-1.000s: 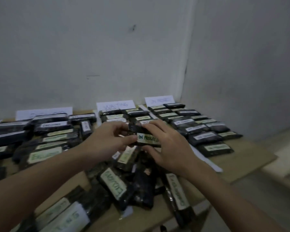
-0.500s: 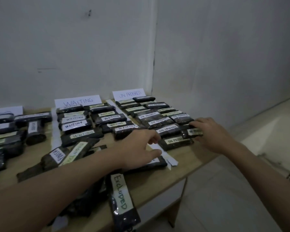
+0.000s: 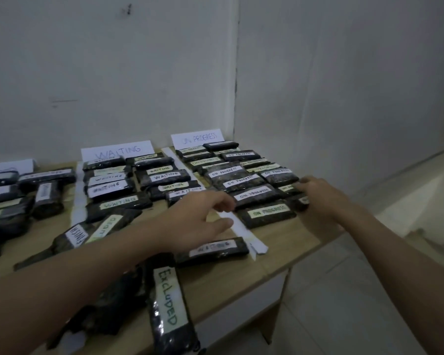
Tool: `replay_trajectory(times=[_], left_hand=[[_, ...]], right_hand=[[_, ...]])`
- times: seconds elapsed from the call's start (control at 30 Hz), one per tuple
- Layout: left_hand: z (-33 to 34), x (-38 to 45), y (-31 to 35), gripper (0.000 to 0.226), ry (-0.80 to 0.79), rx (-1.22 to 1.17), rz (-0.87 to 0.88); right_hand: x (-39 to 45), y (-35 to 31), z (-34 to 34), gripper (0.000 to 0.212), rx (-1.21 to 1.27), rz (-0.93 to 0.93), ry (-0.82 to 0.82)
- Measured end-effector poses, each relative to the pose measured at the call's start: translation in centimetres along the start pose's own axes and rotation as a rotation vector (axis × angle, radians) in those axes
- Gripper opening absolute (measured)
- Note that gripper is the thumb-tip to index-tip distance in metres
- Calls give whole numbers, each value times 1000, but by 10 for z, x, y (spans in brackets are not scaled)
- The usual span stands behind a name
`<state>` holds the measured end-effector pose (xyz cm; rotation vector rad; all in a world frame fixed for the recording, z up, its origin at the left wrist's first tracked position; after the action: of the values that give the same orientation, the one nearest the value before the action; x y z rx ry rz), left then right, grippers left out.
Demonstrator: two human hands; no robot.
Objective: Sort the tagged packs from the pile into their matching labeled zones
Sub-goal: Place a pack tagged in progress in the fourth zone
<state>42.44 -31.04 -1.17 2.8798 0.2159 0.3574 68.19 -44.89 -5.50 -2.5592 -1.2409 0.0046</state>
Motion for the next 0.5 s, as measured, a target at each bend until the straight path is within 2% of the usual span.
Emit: replay_trajectory(times=[0.07,0.13,0.2,0.23,0.3,0.37,0.5], left_hand=[[-9,-9,-7,27,31,-32,-26],[-16,-22,-15,24,53,-55,-44],[-23,-35,-23,21,76,-59,-61],[-25,-43,-27,20,85,-61,-70],[-29,-58,-36,20,108,-67,-95],[-34,-73,-44,19,127,-76,-121],[-46,-97,-57,20,146,-61,-157]], right_hand=[[-13,-32,2,51,69,-117,122],[-33,-73,6,42,234,-354,197],[-57,-118,13,25,401,-556,181],[-70,-139,18,18,463,-587,167],[-95,-174,26,15,560,-537,142],[-119,-200,34,32,586,-419,84],[-143,-223,51,61,456,-244,-35]])
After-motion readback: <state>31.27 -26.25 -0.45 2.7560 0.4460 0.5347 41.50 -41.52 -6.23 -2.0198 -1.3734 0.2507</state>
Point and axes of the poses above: each hand's wrist, its own x-axis towards the middle knuckle, its own z-axis out of the palm, y = z × x, the point moved 1 cm from there along x, towards the middle knuckle, and after that the axes turned 12 degrees about x, right-handed, at the moved point
